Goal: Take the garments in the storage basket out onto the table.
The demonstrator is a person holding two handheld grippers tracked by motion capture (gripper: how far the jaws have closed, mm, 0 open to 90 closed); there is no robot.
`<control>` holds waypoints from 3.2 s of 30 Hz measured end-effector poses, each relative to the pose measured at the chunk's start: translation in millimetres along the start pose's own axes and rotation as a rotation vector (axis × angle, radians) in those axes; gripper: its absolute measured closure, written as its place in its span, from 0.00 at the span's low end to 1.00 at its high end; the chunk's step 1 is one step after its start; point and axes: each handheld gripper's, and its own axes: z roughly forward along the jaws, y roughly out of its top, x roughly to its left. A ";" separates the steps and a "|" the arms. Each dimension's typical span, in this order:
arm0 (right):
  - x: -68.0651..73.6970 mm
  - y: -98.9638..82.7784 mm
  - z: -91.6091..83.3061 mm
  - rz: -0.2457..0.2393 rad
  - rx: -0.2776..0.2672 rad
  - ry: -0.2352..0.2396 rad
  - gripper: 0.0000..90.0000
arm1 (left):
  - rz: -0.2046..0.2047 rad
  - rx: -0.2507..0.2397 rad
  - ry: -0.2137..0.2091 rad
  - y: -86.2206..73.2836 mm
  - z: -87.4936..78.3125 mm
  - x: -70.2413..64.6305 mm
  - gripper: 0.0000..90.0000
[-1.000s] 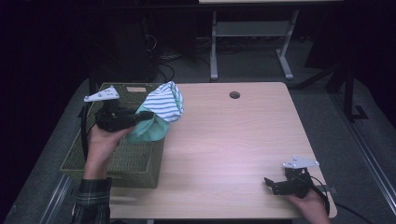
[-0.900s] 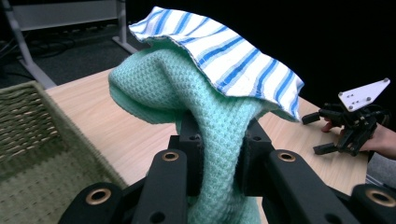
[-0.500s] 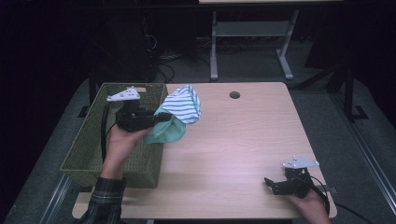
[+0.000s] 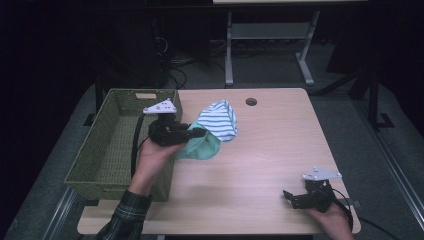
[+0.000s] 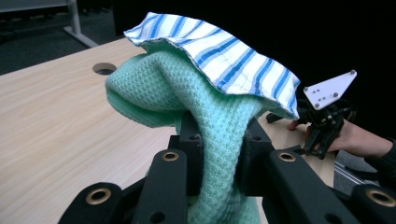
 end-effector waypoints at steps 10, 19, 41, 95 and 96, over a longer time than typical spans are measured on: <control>-0.1 0.0 0.0 -0.001 -0.001 -0.001 0.03 | -0.015 0.011 -0.012 -8.3 31.1 -12.9 0.83; -0.1 0.0 0.0 -0.002 0.000 0.000 0.03 | -0.011 0.048 -0.042 -19.7 56.7 -22.2 0.83; 0.3 -0.1 0.1 -0.015 -0.001 0.011 0.03 | 0.012 0.204 -0.066 -66.4 129.9 -36.7 0.83; 0.5 -0.1 0.1 -0.021 0.000 0.015 0.03 | 0.156 0.300 -0.124 -65.1 183.7 -84.3 0.63; 0.5 -0.1 0.1 -0.021 0.000 0.016 0.03 | 0.158 0.304 -0.122 -66.0 187.7 -85.7 0.62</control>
